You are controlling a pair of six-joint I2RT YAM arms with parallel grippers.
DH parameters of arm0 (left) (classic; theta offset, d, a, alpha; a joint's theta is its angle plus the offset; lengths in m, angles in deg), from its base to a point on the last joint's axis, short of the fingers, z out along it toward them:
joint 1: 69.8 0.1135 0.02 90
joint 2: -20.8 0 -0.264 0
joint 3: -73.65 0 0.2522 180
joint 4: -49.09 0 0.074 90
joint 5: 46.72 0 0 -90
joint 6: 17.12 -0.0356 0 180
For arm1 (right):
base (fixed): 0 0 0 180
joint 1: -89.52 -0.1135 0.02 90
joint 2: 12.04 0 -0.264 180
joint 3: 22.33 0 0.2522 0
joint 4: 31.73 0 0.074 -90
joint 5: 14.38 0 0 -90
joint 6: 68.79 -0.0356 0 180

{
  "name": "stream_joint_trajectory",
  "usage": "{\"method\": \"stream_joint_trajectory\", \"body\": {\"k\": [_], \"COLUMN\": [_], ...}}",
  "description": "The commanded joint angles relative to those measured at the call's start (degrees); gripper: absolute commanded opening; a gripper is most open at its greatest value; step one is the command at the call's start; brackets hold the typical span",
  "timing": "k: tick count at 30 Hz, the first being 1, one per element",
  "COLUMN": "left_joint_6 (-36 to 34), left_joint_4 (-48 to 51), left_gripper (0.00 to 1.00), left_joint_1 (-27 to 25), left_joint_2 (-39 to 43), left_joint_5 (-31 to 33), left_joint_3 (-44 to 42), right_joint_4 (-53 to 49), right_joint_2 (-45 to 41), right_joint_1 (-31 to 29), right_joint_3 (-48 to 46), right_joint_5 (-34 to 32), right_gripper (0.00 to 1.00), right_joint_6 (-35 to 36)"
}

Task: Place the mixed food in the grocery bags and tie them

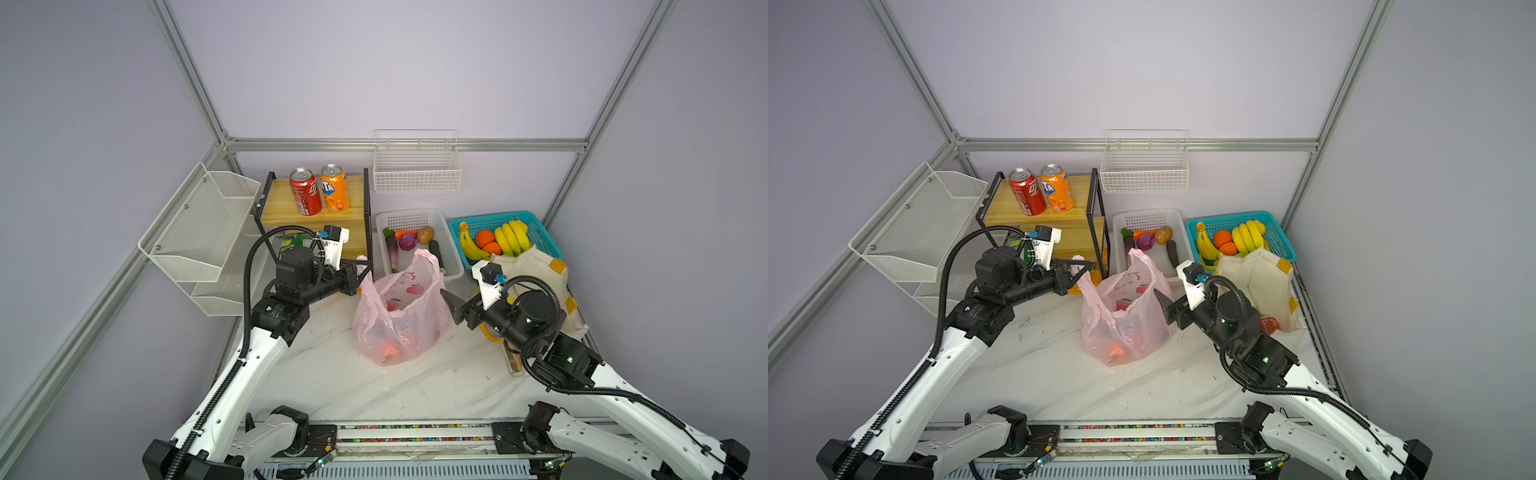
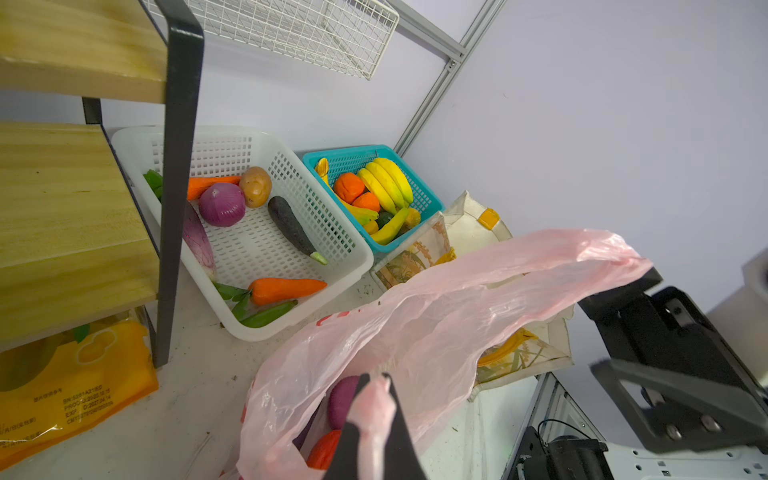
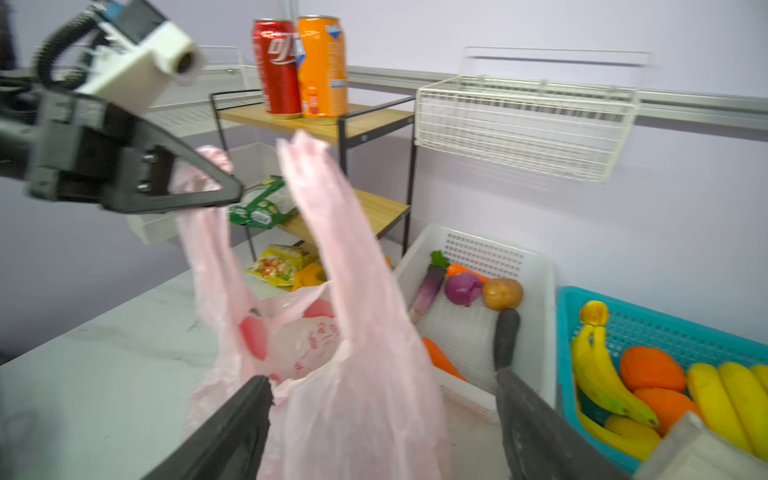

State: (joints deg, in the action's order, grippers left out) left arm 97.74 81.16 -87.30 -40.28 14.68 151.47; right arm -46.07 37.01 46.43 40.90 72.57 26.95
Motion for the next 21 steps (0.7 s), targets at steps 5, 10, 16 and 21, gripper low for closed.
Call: {"method": "stream_joint_trajectory", "body": {"k": [5,10,16,21], "left_joint_6": [-2.57,-4.17,-7.31,-10.93], "left_joint_4": [2.16,4.34,0.2,-1.43], "left_gripper": [0.01,0.49,0.81,0.83], "left_joint_1": [0.45,0.43,-0.34,-7.76], "left_joint_2": [1.62,3.5,9.14,8.54], "left_joint_5": [2.7,8.2,18.56,25.35], "left_joint_3": [3.35,4.69,6.92,11.88], "right_joint_4": [17.7,25.77,29.69,30.81], "right_joint_2": [12.05,16.56,18.0,18.34], "right_joint_1": [2.9,5.14,5.39,5.39], "right_joint_3": [-0.75,-2.33,-4.07,-4.47], "right_joint_5": [13.02,15.08,16.5,17.01], "right_gripper": [0.82,0.45,0.35,0.31], "right_joint_6": [0.81,0.14,-1.92,-3.25]}}
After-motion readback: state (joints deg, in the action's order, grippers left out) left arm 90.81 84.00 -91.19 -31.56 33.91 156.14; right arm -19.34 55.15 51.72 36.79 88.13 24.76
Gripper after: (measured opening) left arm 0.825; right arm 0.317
